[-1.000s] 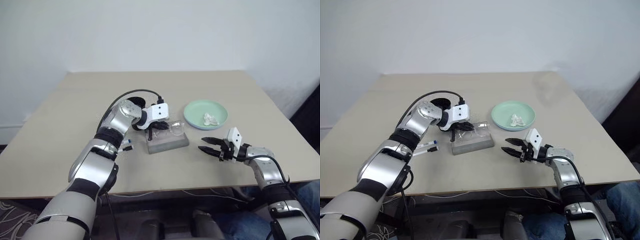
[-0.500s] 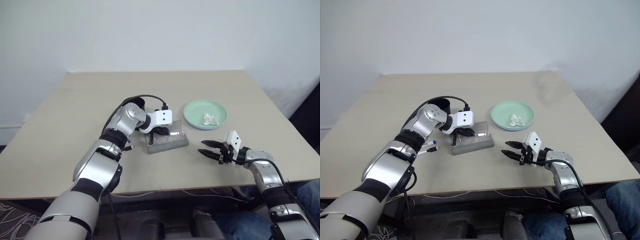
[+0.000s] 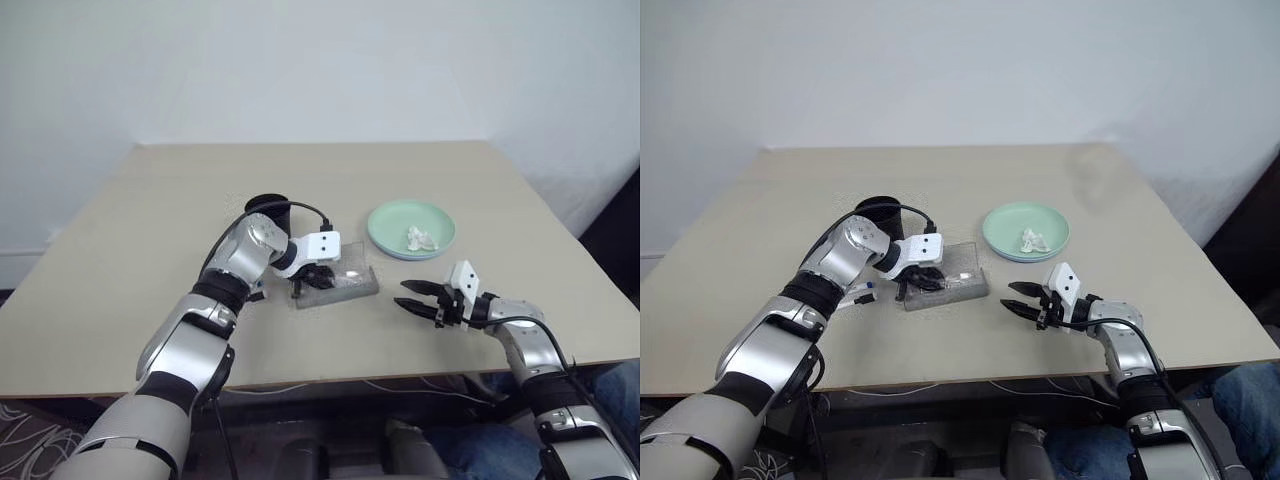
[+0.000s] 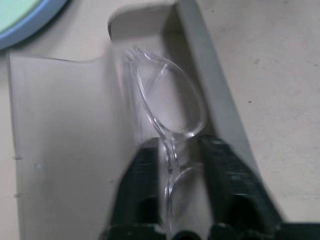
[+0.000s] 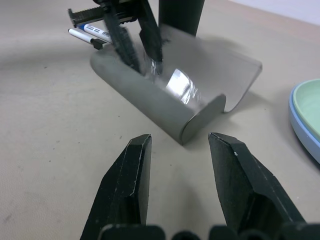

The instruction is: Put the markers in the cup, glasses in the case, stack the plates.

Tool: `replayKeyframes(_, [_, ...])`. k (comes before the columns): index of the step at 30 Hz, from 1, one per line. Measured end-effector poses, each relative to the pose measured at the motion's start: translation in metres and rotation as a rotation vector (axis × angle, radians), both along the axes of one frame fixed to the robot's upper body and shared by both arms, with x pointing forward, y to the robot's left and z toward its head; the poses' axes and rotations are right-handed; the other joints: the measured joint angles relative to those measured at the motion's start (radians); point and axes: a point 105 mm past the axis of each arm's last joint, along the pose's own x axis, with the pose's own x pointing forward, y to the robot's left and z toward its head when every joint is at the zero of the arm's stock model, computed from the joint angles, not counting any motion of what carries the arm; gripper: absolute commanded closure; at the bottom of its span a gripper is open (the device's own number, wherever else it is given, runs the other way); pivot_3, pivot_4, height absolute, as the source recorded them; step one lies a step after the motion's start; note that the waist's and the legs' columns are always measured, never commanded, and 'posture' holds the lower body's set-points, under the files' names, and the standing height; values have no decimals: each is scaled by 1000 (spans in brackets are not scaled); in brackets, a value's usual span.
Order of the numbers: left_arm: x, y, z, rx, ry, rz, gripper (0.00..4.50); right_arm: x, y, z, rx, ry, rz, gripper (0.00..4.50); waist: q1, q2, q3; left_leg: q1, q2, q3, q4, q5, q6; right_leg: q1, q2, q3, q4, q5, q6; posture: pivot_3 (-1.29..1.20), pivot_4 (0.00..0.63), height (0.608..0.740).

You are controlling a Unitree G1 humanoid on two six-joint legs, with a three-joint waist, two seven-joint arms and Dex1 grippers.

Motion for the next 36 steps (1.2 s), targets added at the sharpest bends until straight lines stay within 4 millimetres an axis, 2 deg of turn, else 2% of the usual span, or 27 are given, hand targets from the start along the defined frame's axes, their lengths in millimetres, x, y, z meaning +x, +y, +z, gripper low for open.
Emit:
replayKeyframes(6, [8, -4, 6, -45, -38, 46, 2201, 1, 0, 0, -2, -1, 1, 2535, 1, 0, 0, 0, 0, 0, 0, 0, 0, 0, 0, 0, 0, 0, 0, 0, 0, 721])
replayKeyframes(12, [27, -11, 42, -131, -142, 89, 2201, 1, 2, 0, -5, -3, 9, 2535, 0, 0, 0, 0, 0, 0, 0, 0, 0, 0, 0, 0, 0, 0, 0, 0, 0, 721])
replayKeyframes(15, [34, -13, 52, -164, -179, 110, 2201, 2, 1, -1, -5, 0, 7, 2535, 0, 0, 0, 0, 0, 0, 0, 0, 0, 0, 0, 0, 0, 0, 0, 0, 0, 721])
replayKeyframes(16, [36, -12, 53, -168, -187, 121, 2370, 2, 2, -1, -6, 0, 8, 2535, 0, 0, 0, 0, 0, 0, 0, 0, 0, 0, 0, 0, 0, 0, 0, 0, 0, 721])
replayKeyframes(19, [44, -6, 52, -154, -241, 163, 3100, 2, 2, -1, -6, -1, 7, 2535, 0, 0, 0, 0, 0, 0, 0, 0, 0, 0, 0, 0, 0, 0, 0, 0, 0, 721])
replayKeyframes(23, [51, 2, 42, -97, -311, 196, 4467, 3, 2, 0, -5, -4, 7, 2535, 0, 0, 0, 0, -1, 0, 0, 0, 0, 0, 0, 0, 0, 1, 1, 0, 0, 721])
replayKeyframes(31, [53, 13, 16, 76, -383, 157, 4467, 3, 2, 0, -5, -5, 5, 2535, 1, -1, 0, -1, -1, 0, 0, 0, 0, 0, 0, 0, 0, 1, 2, 0, 0, 721])
replayKeyframes(36, [48, 13, 14, 86, -354, 116, 4467, 3, 2, 0, -4, -6, 2, 2535, 1, 0, 0, 0, -1, 0, 0, 0, 0, 0, 0, 0, 0, 1, 2, 0, 0, 721])
